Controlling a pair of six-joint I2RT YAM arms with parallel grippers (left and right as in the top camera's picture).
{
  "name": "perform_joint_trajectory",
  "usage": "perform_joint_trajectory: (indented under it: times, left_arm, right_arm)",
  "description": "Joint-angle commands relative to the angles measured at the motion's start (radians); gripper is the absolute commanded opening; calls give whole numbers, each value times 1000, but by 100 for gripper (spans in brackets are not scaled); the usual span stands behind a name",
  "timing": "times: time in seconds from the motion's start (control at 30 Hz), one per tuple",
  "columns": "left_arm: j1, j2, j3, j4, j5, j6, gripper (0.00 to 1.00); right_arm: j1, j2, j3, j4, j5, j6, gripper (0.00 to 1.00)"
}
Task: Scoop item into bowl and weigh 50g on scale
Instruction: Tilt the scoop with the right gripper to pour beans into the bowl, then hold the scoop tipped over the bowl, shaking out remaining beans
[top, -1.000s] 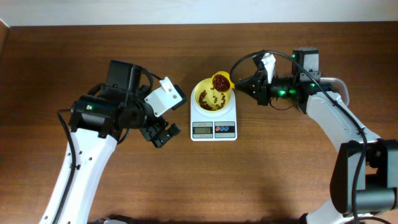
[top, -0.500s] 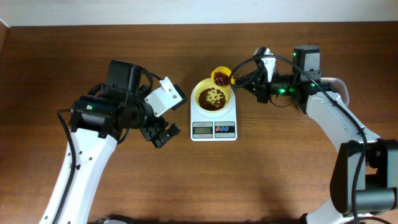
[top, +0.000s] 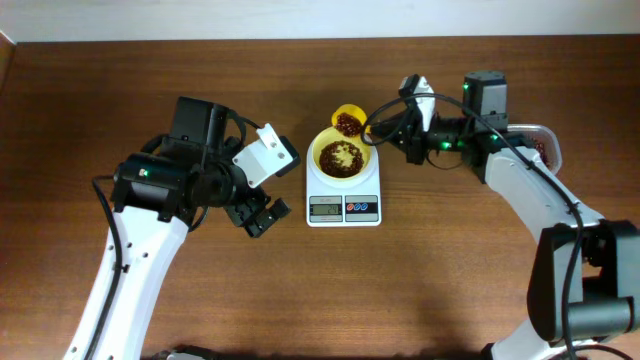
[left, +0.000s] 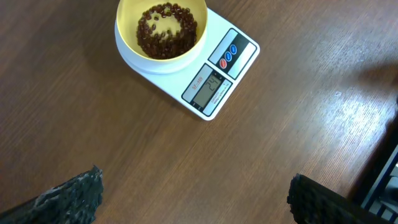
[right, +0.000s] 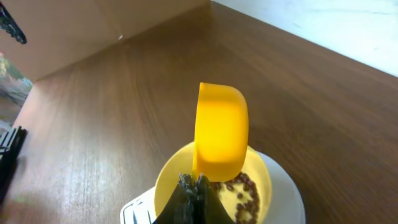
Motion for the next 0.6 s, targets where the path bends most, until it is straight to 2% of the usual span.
perform_joint_trajectory:
  times: [0.0,0.57]
  left_arm:
    - [-4,-3,0,-2,0,8,99]
    - [-4,-3,0,-2,0,8,99]
  right_arm:
    - [30,6,1,39,-17,-10,4]
    - [50,6,1,71,-18,-10,4]
